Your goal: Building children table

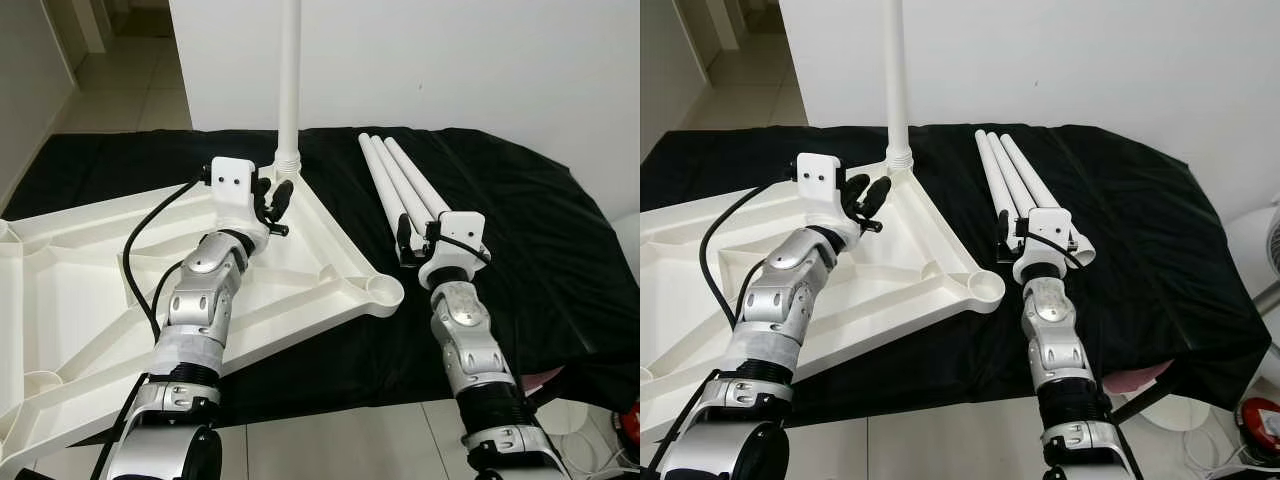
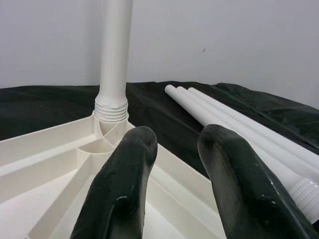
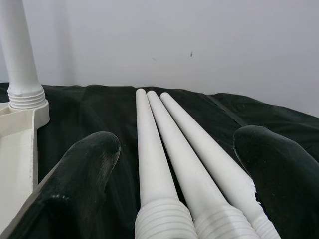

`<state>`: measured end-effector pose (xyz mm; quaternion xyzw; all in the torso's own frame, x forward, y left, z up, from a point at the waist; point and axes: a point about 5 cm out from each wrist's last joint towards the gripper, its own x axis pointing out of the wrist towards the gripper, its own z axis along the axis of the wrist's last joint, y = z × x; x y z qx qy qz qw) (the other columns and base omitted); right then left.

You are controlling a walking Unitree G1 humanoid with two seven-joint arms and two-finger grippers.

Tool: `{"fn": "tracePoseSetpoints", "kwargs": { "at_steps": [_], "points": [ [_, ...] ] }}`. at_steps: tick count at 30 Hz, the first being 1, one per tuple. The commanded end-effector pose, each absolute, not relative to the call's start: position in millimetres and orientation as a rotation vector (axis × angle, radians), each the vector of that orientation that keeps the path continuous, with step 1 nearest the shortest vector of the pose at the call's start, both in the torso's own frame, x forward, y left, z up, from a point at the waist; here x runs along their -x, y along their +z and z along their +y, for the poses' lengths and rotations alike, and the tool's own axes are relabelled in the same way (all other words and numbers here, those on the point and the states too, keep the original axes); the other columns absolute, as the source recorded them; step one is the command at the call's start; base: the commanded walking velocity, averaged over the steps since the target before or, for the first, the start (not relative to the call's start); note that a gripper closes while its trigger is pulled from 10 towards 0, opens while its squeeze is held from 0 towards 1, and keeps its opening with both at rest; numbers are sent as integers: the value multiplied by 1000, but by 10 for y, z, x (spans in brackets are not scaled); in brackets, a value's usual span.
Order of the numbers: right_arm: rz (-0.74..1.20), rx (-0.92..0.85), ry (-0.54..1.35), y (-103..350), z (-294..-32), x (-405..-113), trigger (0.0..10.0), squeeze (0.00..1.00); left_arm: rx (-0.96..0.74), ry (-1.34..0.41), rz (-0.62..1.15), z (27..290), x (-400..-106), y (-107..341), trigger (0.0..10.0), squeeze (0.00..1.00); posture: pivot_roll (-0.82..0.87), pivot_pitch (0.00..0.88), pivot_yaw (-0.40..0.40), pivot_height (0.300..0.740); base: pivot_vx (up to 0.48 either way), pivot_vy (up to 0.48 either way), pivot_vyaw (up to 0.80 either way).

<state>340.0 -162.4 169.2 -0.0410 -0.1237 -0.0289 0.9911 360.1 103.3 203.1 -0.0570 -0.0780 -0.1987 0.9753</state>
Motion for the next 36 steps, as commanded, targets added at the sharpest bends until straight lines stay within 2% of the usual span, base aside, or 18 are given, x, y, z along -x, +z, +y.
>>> {"fn": "tracePoseSetpoints", "kwargs": {
  "at_steps": [1,12,20,26,36],
  "points": [
    [-242,89,-54,1703,-1631,-3416,10000,0,131,-285,-146,1042,-3615,2004,10000,0,-113,0,-62,740,0,0,0],
    [-250,78,-52,1707,-1633,-3416,10000,0,127,-292,-167,1028,-3640,2089,10000,0,-106,0,-34,740,0,0,0],
    [-265,46,-81,1690,-1591,-3430,10000,0,89,-319,-170,1047,-3670,2177,10000,0,-72,0,62,740,0,0,0],
    [-270,27,-87,1680,-1534,-3436,10000,0,65,-335,-160,1063,-3675,2207,10000,0,-59,0,94,740,0,0,0],
    [-271,8,-80,1656,-1463,-3448,10000,0,35,-352,-161,1075,-3677,2247,10000,0,-41,0,99,740,0,0,0]
  ]
}}
